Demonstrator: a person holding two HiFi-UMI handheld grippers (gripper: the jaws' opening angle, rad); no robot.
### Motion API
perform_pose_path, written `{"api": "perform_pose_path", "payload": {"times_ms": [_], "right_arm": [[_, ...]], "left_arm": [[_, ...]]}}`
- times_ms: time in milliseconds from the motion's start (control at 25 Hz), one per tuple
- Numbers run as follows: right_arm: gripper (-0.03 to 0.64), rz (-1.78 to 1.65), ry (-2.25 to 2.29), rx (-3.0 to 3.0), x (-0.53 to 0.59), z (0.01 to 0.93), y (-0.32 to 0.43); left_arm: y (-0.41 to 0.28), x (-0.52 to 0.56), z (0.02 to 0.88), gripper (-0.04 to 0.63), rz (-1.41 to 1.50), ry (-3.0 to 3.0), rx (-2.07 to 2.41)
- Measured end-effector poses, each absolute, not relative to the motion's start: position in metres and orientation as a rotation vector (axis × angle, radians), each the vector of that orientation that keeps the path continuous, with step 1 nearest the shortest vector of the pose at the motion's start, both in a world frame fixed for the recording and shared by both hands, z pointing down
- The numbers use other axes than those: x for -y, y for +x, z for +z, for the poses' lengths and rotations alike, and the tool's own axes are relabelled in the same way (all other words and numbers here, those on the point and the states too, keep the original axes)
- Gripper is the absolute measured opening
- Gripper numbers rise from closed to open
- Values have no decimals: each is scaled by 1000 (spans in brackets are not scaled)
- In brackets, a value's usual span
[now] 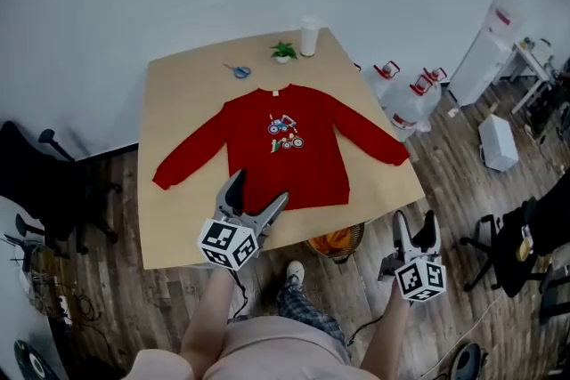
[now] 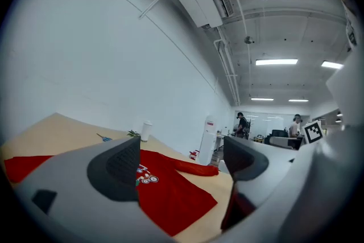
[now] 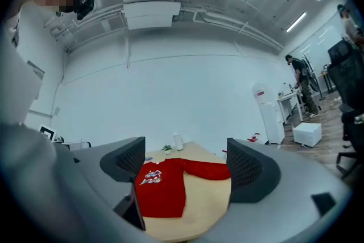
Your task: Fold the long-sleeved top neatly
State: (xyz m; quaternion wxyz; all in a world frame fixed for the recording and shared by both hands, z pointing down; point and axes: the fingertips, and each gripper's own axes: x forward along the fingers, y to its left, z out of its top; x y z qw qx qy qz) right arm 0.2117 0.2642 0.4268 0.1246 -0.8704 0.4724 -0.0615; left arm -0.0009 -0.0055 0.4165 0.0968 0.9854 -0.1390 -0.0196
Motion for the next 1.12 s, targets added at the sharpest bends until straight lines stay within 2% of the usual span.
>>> {"api": "perform_pose_path", "payload": {"times_ms": [360,1120], "right_arm": [[426,-186,-2420,-1703,-134,412,253],[420,-274,-2172,-2145,58,417,212]], "left_arm": [[2,83,406,439,-89,2881,701],[-66,177,426,439,-32,2708,1093]]}}
